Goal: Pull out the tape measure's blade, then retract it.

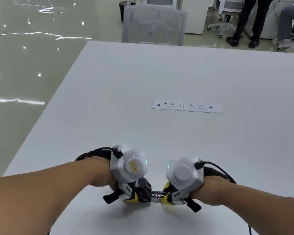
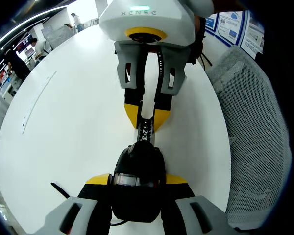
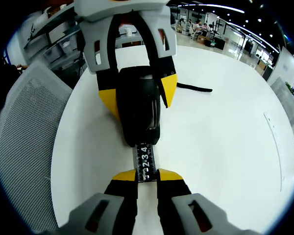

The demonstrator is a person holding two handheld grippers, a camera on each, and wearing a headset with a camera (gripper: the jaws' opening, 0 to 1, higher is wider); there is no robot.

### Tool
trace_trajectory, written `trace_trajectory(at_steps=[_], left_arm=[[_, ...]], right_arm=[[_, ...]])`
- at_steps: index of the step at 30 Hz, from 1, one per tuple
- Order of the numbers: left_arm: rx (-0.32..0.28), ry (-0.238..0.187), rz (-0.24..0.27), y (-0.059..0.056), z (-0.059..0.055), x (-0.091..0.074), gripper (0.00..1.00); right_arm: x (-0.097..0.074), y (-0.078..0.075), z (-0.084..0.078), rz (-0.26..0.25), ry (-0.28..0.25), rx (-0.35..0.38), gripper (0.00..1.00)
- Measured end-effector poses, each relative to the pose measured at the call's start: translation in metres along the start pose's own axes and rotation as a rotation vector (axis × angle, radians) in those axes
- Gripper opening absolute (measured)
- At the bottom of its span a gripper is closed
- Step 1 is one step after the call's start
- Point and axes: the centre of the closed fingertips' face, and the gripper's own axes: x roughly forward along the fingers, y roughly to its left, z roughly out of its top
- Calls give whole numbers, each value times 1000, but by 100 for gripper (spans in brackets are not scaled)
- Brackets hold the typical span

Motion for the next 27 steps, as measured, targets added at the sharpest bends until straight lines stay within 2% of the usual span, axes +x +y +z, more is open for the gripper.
trace_trajectory(at_steps=[20, 27], left_arm=[[0, -18, 8, 0, 1, -1, 35], [-18, -22, 14, 1, 1, -1, 35]], right_arm=[[-8, -3, -14, 7, 17, 27, 13], [-12, -5, -21, 1, 22, 25, 13]])
